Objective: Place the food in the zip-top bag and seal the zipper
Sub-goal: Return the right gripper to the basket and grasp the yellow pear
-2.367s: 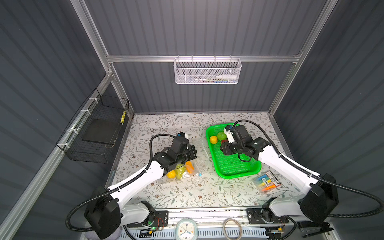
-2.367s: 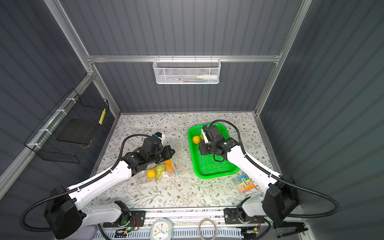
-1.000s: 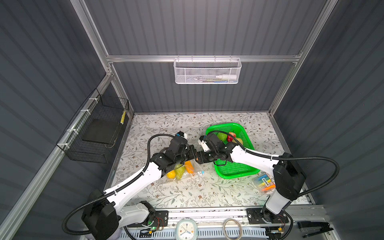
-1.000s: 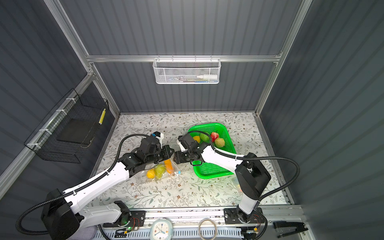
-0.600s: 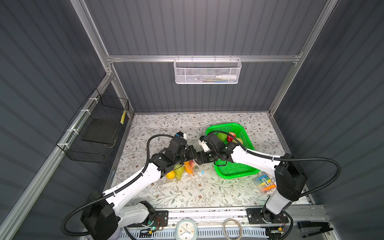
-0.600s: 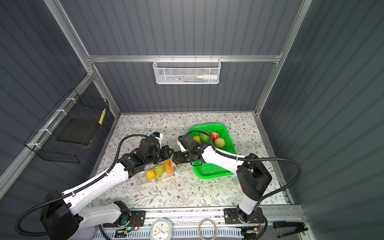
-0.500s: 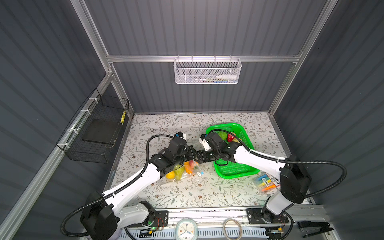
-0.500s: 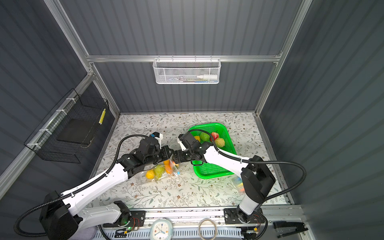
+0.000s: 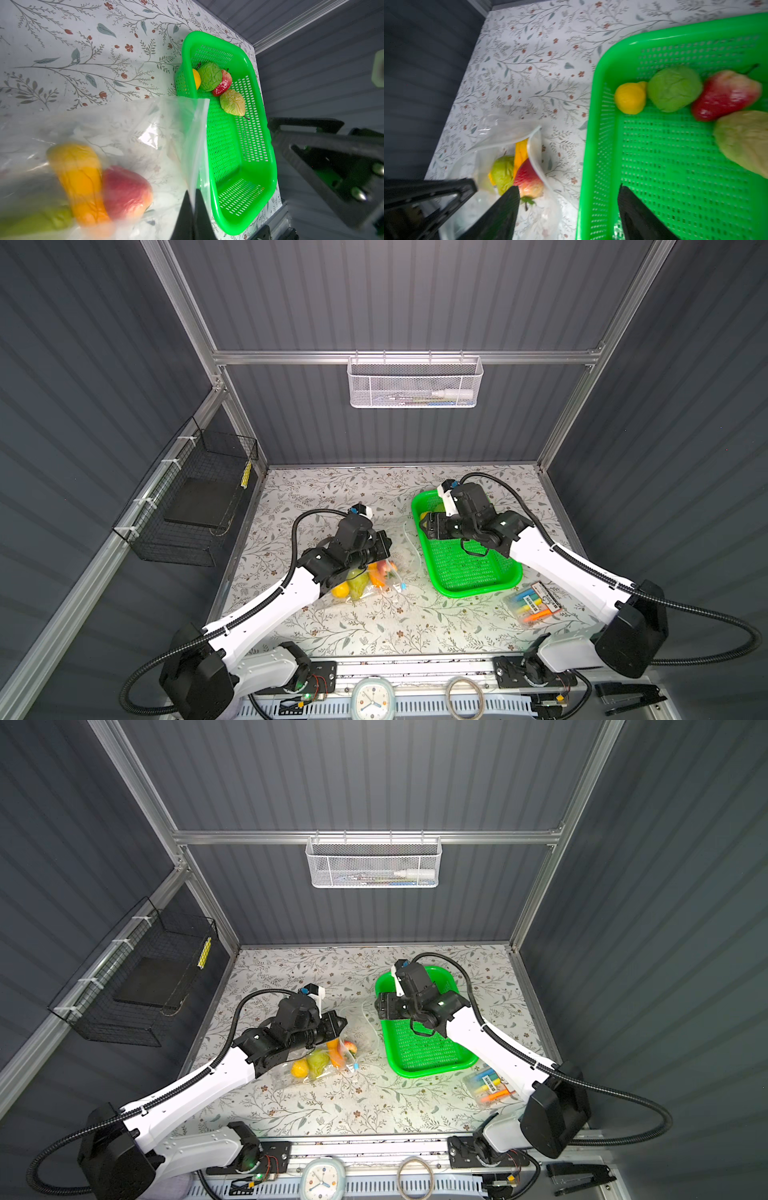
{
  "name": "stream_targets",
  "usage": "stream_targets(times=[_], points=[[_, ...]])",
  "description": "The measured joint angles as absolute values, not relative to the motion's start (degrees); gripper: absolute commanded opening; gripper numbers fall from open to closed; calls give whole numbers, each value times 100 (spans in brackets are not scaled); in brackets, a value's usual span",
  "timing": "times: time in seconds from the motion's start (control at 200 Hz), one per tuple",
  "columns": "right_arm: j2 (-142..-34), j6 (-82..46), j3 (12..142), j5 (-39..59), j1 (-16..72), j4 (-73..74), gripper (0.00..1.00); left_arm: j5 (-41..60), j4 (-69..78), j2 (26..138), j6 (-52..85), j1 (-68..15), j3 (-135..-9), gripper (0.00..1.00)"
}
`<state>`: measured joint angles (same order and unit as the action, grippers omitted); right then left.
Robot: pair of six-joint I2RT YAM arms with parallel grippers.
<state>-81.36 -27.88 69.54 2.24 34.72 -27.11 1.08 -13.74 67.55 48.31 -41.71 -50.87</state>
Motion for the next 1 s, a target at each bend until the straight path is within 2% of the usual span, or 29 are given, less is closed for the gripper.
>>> stream_targets(times=[0.175,0.565,1.0], points=[[-8486,-2995,6965,-47,3120,-2753,70,110,-1369,6816,4831,-4171,-5089,0],[-10440,-3614,7887,-141,2939,-2877,72,178,-1367,6862,4831,-4171,-5089,0],[-11212,-4845,8187,5,2832,-2329,75,220,-1278,6838,4873,-4171,-5085,0]])
